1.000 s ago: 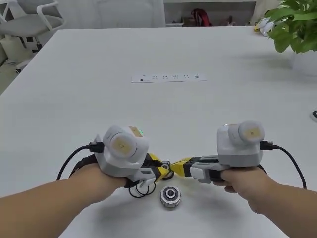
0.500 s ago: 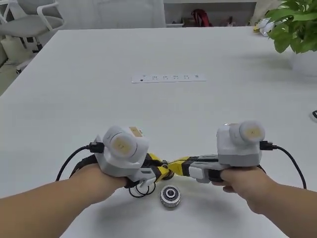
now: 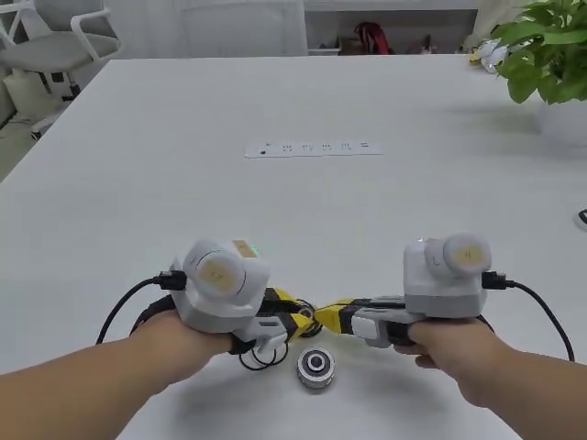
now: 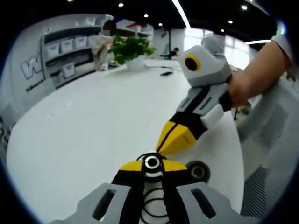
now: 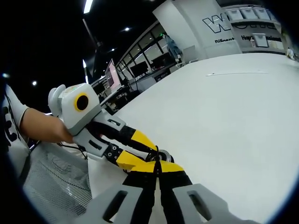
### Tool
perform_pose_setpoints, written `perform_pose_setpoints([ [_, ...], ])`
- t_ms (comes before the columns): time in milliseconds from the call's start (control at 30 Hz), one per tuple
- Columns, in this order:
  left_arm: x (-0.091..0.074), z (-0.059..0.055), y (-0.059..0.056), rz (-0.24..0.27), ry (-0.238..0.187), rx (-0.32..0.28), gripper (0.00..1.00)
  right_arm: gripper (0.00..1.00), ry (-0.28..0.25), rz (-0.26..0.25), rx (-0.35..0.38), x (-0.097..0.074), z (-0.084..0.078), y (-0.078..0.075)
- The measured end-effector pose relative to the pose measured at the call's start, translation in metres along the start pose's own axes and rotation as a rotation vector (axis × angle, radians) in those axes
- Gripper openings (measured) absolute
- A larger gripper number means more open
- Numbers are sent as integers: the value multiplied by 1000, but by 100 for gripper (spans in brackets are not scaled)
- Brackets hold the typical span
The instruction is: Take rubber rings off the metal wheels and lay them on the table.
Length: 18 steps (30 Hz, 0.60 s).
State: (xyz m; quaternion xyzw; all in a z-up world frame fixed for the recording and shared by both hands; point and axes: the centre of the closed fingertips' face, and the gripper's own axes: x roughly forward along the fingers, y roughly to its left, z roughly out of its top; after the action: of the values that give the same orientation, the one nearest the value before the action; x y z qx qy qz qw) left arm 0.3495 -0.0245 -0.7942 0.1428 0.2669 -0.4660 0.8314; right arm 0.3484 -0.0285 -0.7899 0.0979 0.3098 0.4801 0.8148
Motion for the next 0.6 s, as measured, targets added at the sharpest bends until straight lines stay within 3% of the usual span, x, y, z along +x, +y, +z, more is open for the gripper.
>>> perform_pose_setpoints([
  [300,-7,-1,-7,-35,7,40,23,0,-8,10,14,0,1,1],
  [600,-22,11,-9,-42,-48,43,31,0,-26,17,27,-1,5,3],
])
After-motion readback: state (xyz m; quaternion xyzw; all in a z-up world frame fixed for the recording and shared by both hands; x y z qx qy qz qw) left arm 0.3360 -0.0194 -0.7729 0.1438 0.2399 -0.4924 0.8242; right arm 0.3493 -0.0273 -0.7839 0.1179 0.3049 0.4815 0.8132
